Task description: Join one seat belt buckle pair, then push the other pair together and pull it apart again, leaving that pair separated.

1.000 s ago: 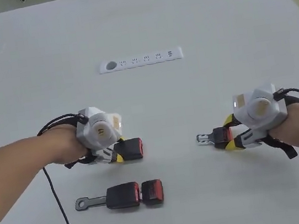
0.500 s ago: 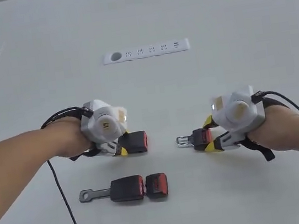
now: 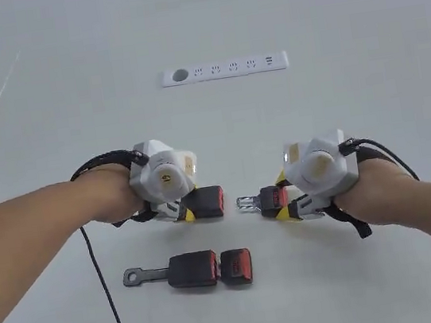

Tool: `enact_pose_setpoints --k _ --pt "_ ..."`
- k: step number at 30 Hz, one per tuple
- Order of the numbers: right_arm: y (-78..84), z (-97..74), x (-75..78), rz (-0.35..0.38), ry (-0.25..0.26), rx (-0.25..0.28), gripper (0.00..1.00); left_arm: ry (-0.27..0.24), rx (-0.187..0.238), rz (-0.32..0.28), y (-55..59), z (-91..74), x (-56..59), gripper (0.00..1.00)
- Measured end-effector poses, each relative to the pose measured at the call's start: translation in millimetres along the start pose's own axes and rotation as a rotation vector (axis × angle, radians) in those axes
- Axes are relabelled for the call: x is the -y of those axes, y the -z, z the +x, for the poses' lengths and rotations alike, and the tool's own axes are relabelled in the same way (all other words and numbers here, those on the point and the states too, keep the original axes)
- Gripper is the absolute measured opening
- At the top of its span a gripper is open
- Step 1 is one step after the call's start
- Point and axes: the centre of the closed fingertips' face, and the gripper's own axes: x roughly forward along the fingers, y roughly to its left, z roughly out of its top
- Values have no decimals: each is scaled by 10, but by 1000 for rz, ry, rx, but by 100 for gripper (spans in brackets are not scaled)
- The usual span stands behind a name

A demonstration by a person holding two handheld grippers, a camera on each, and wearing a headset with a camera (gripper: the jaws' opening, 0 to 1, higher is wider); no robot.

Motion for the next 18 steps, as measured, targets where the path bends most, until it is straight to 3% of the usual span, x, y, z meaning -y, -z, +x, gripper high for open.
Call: enact_pose_setpoints --k 18 --pt "-197 139 15 -37 6 -11 31 3 1 7 6 18 -1 31"
